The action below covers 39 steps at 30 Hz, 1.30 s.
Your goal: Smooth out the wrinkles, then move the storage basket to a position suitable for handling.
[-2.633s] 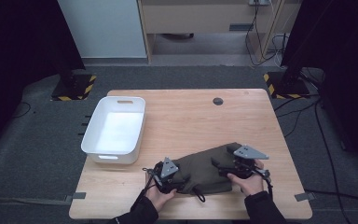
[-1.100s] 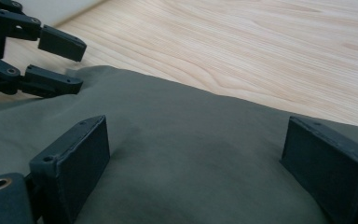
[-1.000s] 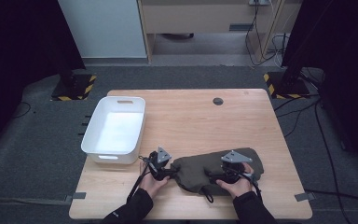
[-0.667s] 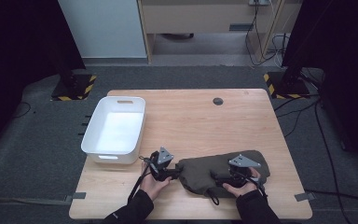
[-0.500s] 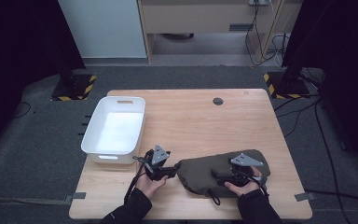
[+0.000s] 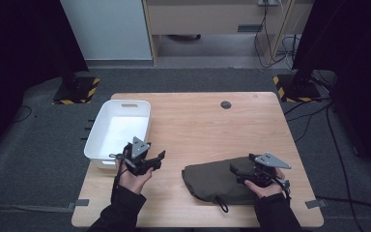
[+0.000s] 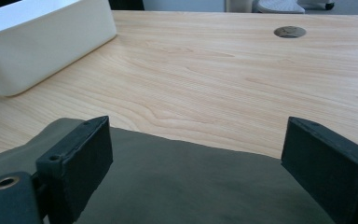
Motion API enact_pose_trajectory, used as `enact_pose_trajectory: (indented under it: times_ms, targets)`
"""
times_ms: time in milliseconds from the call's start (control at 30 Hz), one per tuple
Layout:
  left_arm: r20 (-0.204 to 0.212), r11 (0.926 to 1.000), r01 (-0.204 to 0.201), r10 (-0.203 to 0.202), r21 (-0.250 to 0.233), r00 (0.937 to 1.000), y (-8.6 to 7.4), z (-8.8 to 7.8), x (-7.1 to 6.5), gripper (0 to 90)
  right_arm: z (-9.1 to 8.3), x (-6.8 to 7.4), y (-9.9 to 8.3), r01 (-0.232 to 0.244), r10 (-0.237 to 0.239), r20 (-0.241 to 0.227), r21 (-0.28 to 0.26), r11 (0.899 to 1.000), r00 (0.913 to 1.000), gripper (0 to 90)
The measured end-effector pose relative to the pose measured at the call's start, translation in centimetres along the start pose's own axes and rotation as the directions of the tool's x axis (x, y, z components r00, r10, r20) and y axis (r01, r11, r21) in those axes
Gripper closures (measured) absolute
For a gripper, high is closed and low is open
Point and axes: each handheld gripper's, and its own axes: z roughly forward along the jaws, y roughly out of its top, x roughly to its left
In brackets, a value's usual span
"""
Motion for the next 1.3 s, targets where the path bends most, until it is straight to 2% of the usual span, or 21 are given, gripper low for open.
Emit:
enact_pose_trajectory:
  times_ms: [33,67,100,133,167,267,367,533,733,867,933,1033,1067,1300]
  targets:
    - [-0.018,0.9999,0.015,-0.015,-0.001,0.9997,0.2,-0.3,0.5,35.3,0.0,-0.1,0.0,-0.005,0.005,0.006,-0.003,1.000,1.0000,8.5]
    - [-0.018,0.9999,0.015,-0.015,-0.001,0.9997,0.2,-0.3,0.5,35.1,0.0,-0.1,0.0,-0.005,0.005,0.006,-0.003,1.000,1.0000,8.5]
    - [-0.049,0.9995,0.030,-0.030,-0.005,0.9983,0.4,-0.6,1.6,35.1,-0.1,-0.2,0.1,-0.010,0.010,0.005,0.001,1.000,0.9999,8.3]
    - [-0.049,0.9995,0.030,-0.030,-0.005,0.9983,0.4,-0.6,1.6,34.9,-0.1,-0.2,0.1,-0.010,0.010,0.005,0.001,1.000,0.9999,8.3]
    - [-0.090,0.9985,0.055,-0.055,0.001,0.9944,0.4,-0.8,2.8,34.7,0.0,-0.2,0.1,-0.009,0.009,0.001,0.006,1.000,1.0000,8.4]
    - [-0.123,0.9961,0.088,-0.086,0.006,0.9887,0.1,-0.7,4.3,34.5,0.2,-0.3,0.1,-0.007,0.007,-0.002,0.018,1.000,1.0000,8.5]
    - [-0.128,0.9945,0.103,-0.100,0.017,0.9867,-0.3,-0.3,5.2,35.8,0.2,-0.4,0.0,-0.005,0.005,-0.006,0.031,0.999,1.0000,8.7]
    - [-0.120,0.9921,0.116,-0.110,0.048,0.9866,-1.0,0.6,5.5,39.7,0.3,-0.4,-0.1,0.005,-0.004,-0.017,0.046,0.999,0.9998,9.7]
    - [-0.127,0.9887,0.110,-0.097,0.101,0.9871,-1.6,1.6,5.3,42.4,0.4,-0.2,-0.2,0.030,-0.028,-0.027,0.069,0.997,0.9992,10.7]
    - [-0.162,0.9881,0.063,-0.040,0.140,0.9860,-1.6,1.9,4.9,46.9,0.7,-0.1,-0.5,0.045,-0.042,-0.033,0.102,0.994,0.9986,11.1]
    - [-0.171,0.9870,0.055,-0.028,0.151,0.9849,-1.6,1.9,4.9,49.6,0.8,0.0,-0.6,0.049,-0.045,-0.034,0.120,0.992,0.9984,11.3]
    - [-0.164,0.9834,0.078,-0.051,0.164,0.9851,-1.6,1.9,5.0,52.9,1.0,0.1,-0.9,0.047,-0.043,-0.034,0.132,0.990,0.9985,11.4]
    - [-0.157,0.9800,0.088,-0.060,0.178,0.9857,-1.8,2.0,5.0,54.5,1.1,0.1,-1.0,0.052,-0.046,-0.039,0.143,0.988,0.9982,11.5]
    - [-0.145,0.9789,0.085,-0.058,0.186,0.9878,-2.2,2.1,4.5,65.9,1.1,0.1,-1.1,0.053,-0.047,-0.040,0.148,0.988,0.9981,11.7]
